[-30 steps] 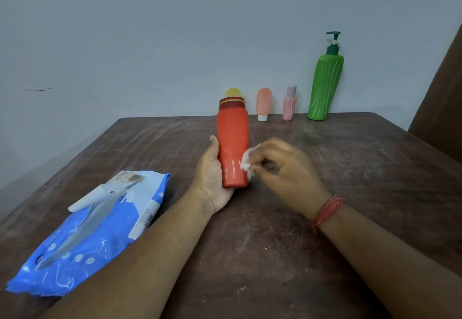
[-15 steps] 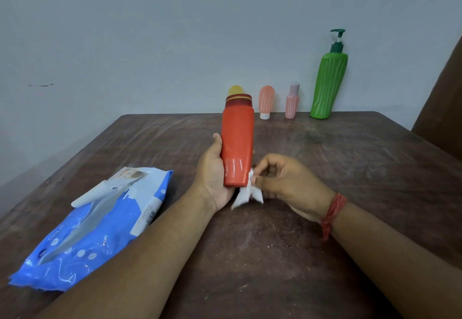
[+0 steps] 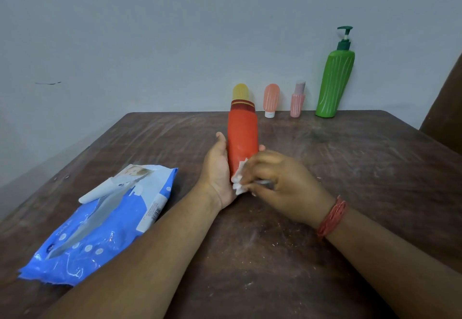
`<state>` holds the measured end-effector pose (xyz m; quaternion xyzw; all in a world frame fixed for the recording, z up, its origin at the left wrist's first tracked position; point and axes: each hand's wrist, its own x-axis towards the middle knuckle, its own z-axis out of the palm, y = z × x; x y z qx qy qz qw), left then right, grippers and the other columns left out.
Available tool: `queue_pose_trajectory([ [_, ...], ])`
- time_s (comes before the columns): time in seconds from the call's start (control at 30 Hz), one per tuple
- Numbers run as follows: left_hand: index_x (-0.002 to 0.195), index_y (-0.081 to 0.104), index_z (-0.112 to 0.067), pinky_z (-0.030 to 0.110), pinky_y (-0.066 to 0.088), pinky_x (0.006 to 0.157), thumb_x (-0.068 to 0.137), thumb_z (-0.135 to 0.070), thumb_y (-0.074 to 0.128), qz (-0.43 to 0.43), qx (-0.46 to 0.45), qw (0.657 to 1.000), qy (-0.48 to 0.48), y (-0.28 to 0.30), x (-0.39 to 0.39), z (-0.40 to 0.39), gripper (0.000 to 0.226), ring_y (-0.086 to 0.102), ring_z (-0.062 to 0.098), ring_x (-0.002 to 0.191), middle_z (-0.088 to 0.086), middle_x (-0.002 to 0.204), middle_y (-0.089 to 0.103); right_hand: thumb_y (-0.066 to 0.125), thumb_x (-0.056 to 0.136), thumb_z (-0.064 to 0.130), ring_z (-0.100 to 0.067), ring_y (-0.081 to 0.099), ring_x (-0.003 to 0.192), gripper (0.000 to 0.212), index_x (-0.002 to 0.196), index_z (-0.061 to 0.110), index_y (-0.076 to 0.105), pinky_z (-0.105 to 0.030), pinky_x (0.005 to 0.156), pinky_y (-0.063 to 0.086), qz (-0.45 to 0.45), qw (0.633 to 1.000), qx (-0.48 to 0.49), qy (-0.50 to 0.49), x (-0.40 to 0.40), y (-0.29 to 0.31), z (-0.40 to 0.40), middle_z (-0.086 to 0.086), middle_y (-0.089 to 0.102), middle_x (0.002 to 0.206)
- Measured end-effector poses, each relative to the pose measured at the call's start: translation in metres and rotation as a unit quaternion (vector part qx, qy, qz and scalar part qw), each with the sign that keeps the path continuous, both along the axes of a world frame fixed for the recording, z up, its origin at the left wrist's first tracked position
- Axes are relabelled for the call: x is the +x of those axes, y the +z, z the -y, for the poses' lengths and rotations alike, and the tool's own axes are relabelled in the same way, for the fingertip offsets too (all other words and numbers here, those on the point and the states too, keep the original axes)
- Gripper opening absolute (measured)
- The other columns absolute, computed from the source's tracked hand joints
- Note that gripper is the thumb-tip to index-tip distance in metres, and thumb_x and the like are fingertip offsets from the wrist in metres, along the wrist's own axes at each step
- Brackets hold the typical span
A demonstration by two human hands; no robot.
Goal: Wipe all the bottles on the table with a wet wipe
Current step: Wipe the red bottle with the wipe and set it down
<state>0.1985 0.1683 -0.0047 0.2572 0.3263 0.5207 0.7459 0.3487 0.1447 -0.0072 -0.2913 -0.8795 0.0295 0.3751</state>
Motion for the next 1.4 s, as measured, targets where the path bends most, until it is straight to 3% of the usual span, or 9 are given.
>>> queue_pose_trajectory([
  [0.1, 0.119, 0.064, -0.006, 0.039, 0.059, 0.073, 0.103, -0.062, 0.023, -0.005, 0.03, 1.0, -0.002, -0.002, 0.003, 0.0, 0.071, 0.075, 0.028, 0.085, 0.015, 0.101, 0.075, 0.074, 0.085, 0.01, -0.01, 0.062, 0.097, 0.008, 0.093, 0.012, 0.074, -0.029, 0.09, 0.049, -0.052, 0.995, 0.01, -0.085, 0.005, 0.003, -0.007, 0.004, 0.068, 0.099],
  [0.27, 0.12, 0.064, -0.006, 0.038, 0.057, 0.077, 0.104, -0.043, 0.034, -0.009, 0.053, 0.998, -0.035, -0.004, 0.001, 0.0, 0.05, 0.072, 0.025, 0.082, 0.013, 0.096, 0.072, 0.074, 0.086, 0.012, -0.011, 0.061, 0.102, 0.01, 0.096, 0.014, 0.075, -0.022, 0.095, 0.046, 0.02, 0.998, 0.028, -0.051, 0.009, 0.005, -0.002, 0.004, 0.071, 0.104],
  [0.47, 0.137, 0.058, -0.011, 0.043, 0.053, 0.085, 0.101, -0.037, 0.042, -0.023, 0.088, 0.993, -0.08, -0.002, 0.006, 0.004, 0.048, 0.067, 0.027, 0.09, 0.013, 0.107, 0.069, 0.063, 0.093, 0.009, -0.011, 0.059, 0.107, 0.022, 0.113, 0.014, 0.07, -0.03, 0.089, 0.052, -0.079, 0.986, -0.006, -0.147, 0.008, 0.01, -0.005, 0.005, 0.062, 0.121],
  [0.63, 0.142, 0.047, 0.001, 0.042, 0.052, 0.088, 0.097, -0.036, 0.052, -0.033, 0.079, 0.995, -0.058, -0.004, 0.002, 0.002, 0.059, 0.066, 0.029, 0.092, 0.016, 0.108, 0.063, 0.069, 0.087, 0.006, -0.007, 0.058, 0.111, 0.023, 0.106, 0.016, 0.074, -0.023, 0.099, 0.046, 0.012, 0.999, 0.007, -0.05, 0.015, 0.009, 0.002, 0.007, 0.064, 0.113],
  [0.77, 0.139, 0.051, 0.0, 0.042, 0.05, 0.095, 0.099, -0.033, 0.052, -0.03, 0.084, 0.995, -0.043, -0.004, 0.003, 0.001, 0.051, 0.064, 0.027, 0.1, 0.015, 0.11, 0.062, 0.061, 0.088, 0.002, -0.014, 0.052, 0.116, 0.035, 0.119, 0.015, 0.069, -0.018, 0.103, 0.037, 0.026, 0.995, 0.018, -0.094, 0.008, 0.012, -0.002, 0.004, 0.058, 0.121],
  [0.93, 0.131, 0.05, -0.015, 0.041, 0.056, 0.08, 0.089, -0.037, 0.066, -0.032, 0.074, 0.996, -0.042, -0.007, 0.002, -0.002, 0.05, 0.062, 0.028, 0.093, 0.013, 0.102, 0.057, 0.059, 0.087, 0.006, -0.017, 0.054, 0.099, 0.022, 0.099, 0.014, 0.075, -0.034, 0.084, 0.051, 0.117, 0.991, 0.059, -0.024, 0.005, 0.01, 0.006, 0.002, 0.06, 0.108],
  [1.03, 0.137, 0.053, -0.001, 0.047, 0.049, 0.1, 0.096, -0.037, 0.053, -0.035, 0.082, 0.995, -0.034, -0.006, 0.005, 0.001, 0.055, 0.063, 0.03, 0.106, 0.017, 0.115, 0.064, 0.059, 0.089, 0.005, -0.02, 0.053, 0.102, 0.03, 0.113, 0.014, 0.073, -0.035, 0.086, 0.051, 0.054, 0.988, 0.071, -0.123, 0.007, 0.013, 0.001, 0.0, 0.06, 0.111],
  [1.17, 0.134, 0.054, 0.001, 0.039, 0.06, 0.077, 0.101, -0.04, 0.045, -0.03, 0.057, 0.997, -0.035, -0.002, 0.003, 0.004, 0.054, 0.069, 0.027, 0.09, 0.017, 0.101, 0.068, 0.057, 0.086, 0.006, -0.017, 0.056, 0.099, 0.025, 0.098, 0.015, 0.077, -0.031, 0.085, 0.049, 0.095, 0.993, 0.072, -0.024, 0.007, 0.009, 0.004, 0.002, 0.066, 0.103],
  [1.4, 0.128, 0.06, -0.002, 0.045, 0.055, 0.088, 0.103, -0.047, 0.038, -0.021, 0.057, 0.998, 0.005, -0.004, 0.0, 0.003, 0.057, 0.071, 0.028, 0.09, 0.018, 0.103, 0.072, 0.072, 0.083, 0.007, -0.014, 0.062, 0.095, 0.02, 0.101, 0.015, 0.075, -0.031, 0.085, 0.053, 0.064, 0.995, 0.039, -0.062, 0.012, 0.007, 0.002, 0.001, 0.069, 0.098],
])
